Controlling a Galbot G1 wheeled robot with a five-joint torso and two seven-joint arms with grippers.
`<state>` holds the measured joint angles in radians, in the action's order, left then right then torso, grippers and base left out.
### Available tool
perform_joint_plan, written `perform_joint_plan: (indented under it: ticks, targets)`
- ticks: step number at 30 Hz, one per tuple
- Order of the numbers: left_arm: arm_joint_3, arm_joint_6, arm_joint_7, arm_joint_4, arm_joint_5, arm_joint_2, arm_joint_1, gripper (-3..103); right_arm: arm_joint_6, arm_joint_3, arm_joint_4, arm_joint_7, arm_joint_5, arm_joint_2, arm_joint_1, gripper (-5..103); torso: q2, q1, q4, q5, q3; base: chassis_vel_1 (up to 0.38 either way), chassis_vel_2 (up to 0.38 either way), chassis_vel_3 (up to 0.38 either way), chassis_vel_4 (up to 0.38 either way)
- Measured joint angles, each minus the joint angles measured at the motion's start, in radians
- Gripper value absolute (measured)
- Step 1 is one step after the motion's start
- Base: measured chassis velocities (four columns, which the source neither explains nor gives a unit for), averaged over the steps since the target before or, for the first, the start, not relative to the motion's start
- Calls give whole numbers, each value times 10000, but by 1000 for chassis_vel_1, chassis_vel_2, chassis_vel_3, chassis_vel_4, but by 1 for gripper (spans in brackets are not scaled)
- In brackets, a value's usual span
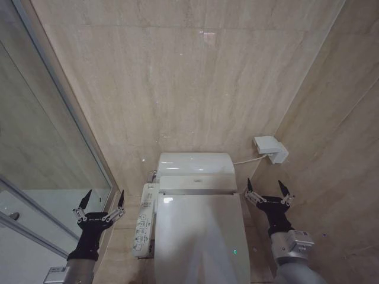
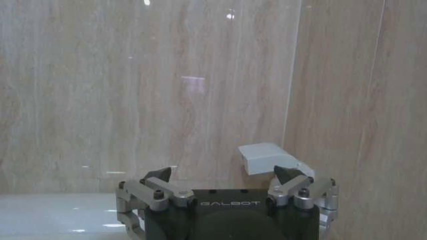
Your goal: Open the toilet lid, clean the toilet bowl with a toilet brush, close the toilet lid, and flush.
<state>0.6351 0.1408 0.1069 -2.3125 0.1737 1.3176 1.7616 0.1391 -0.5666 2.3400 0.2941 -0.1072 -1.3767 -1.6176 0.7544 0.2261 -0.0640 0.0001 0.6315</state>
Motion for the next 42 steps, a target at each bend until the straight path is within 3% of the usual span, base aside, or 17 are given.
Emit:
perform_joint_plan:
  ticks: [9, 42]
  targets:
    - [-167, 117, 38, 4, -210, 193, 156, 100, 0, 0, 0, 0, 0, 0, 0, 100, 0, 0, 0, 0, 0, 0, 0, 0, 0]
    - [150, 143, -108, -36, -155, -90, 74, 100, 0, 0, 1, 0, 0, 0, 0, 100, 0, 0, 0, -1, 0, 0, 0, 0, 0]
